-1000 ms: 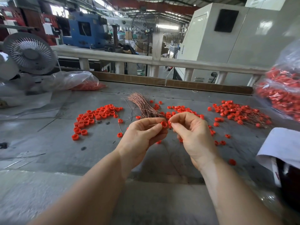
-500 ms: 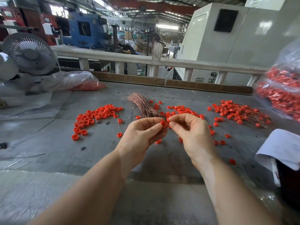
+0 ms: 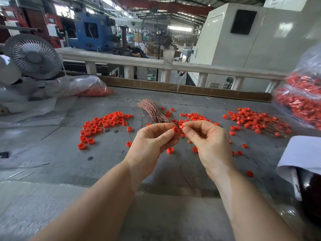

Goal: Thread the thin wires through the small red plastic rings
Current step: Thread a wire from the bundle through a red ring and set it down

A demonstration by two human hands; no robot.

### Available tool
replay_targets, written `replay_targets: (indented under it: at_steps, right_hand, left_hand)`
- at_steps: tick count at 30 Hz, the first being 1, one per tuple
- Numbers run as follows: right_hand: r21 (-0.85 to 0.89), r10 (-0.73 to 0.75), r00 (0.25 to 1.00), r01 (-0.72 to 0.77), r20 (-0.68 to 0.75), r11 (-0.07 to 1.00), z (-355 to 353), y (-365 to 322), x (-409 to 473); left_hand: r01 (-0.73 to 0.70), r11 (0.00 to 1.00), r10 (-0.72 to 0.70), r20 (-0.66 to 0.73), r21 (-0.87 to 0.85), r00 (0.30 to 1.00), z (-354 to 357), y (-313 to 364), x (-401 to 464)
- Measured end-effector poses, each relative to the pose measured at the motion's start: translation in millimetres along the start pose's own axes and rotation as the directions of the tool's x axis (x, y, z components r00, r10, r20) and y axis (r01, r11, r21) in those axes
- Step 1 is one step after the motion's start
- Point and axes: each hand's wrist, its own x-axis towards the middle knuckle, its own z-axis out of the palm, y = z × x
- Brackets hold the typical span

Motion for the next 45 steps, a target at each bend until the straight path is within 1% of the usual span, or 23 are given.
replay_targets:
  at_steps: [10,18,33,45]
  right_hand:
    - [-0.095,-0.022,0.999,0.025,0.027,0.995,1.4,-4.4,-1.2]
    - [-0.219,-0.121,0.992,0.112,-0.032,0.969,2.6,-8.6,-3.3]
    - [-0.246,-0.121,0.993,0.115,-0.01,0.962,3.0,-10.9,-5.5]
    - [-0.286,-0.186,0.982,0.17,-0.03,0.943,4.3,-10.8,-5.6]
  left_hand:
    - [-0.017,1.0,0.017,0.005,-0.007,1.0,-0.3,0.9,-0.3]
    - [-0.032,0.999,0.032,0.004,-0.005,0.999,-0.7,-0.1,-0.6]
    - [-0.04,0.999,0.04,0.011,-0.011,0.999,-1.9,-1.3,0.9]
    - [-0.038,0.999,0.039,0.025,-0.007,0.999,-2.1,-0.5,-0.1]
